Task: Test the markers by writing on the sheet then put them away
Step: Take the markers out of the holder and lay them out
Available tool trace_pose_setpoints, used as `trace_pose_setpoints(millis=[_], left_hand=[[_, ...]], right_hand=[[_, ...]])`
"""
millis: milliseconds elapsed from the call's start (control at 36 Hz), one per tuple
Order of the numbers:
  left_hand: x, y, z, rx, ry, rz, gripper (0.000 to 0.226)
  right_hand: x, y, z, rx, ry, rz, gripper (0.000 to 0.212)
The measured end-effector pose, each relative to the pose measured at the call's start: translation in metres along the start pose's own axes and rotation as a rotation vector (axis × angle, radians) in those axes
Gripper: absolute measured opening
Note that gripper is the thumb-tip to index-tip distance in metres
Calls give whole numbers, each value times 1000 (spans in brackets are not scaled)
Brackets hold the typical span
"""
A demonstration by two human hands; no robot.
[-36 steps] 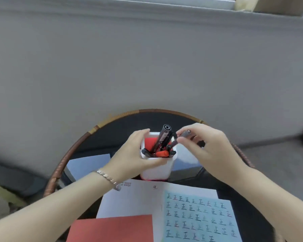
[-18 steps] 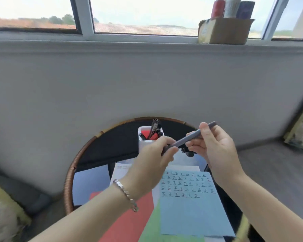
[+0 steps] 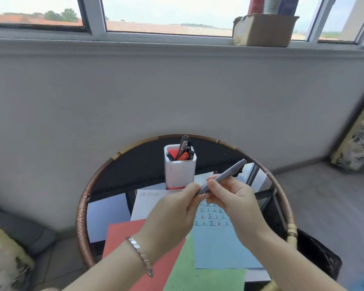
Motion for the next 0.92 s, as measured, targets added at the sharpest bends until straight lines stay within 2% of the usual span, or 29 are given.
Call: trace_pose_setpoints(millis=[222,306,361,444,583,722,806,917], left_hand=[[15,5,18,52,53,24,28],[13,10,25,91,-6,-120,34],[9,14,29,45,-85,-199,46],[17,22,42,128,-231,-397,37],[16,41,72,256,-396,-435,15],[-3,79,125,390,-249,-409,8],[-16,105,162,430,-25,-311,18],[-29,126,203,539,69,-255,23]], right_hand=[[-13,8,-8,-10,-29,-39,16],[-10,23,-26,-150,-16,-61,12],[-2,37,-48,-241,-55,-50,11],[4,56,-88,-234,-326,32,18],[-8,75,-154,-271,-864,137,17],[-32,89,-191,-278,-1115,260,22],[-40,92,-199,-289,-1200,277,22],[-43,92,-203,-304,-1258,243,23]])
Point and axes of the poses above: each hand's wrist, its own y-axis towards the middle knuckle, its own z-axis out of the palm, x = y × z, the point moved 2 cm from there along y, towards the middle knuckle, and after that the axes turned 7 degrees about y, right-handed, at the moved point
